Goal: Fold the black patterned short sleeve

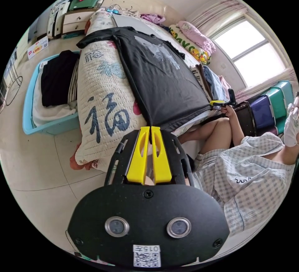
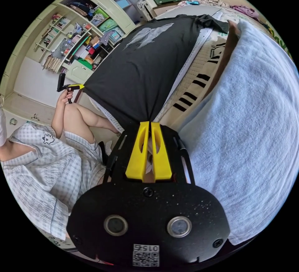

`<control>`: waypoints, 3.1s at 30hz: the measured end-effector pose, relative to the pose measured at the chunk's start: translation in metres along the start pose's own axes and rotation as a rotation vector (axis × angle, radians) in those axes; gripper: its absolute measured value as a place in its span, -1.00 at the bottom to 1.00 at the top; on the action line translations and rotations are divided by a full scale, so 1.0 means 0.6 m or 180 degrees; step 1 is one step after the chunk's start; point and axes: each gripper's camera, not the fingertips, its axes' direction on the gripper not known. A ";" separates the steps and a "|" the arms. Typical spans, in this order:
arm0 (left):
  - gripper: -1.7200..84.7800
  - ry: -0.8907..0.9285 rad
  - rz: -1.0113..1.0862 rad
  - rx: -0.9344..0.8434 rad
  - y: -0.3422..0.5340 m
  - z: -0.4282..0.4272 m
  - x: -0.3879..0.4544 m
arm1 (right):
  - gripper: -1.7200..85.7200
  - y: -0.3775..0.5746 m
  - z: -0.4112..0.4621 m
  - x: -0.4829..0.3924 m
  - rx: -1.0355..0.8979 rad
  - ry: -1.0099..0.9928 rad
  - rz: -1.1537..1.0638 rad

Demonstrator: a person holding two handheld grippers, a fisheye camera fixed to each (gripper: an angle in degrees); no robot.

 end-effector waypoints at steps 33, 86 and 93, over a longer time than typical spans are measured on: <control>-0.92 -0.0387 0.0109 -0.0048 0.056 0.057 0.068 | -0.95 0.292 0.079 0.007 0.0723 0.0702 -0.0708; -0.98 -0.0612 0.2938 -0.0659 0.098 0.423 0.433 | -0.98 0.649 0.513 0.128 -0.0305 0.0861 -0.2476; -0.97 -0.0773 0.2989 -0.0733 0.102 0.434 0.440 | -0.98 0.648 0.514 0.129 -0.0410 0.0977 -0.2562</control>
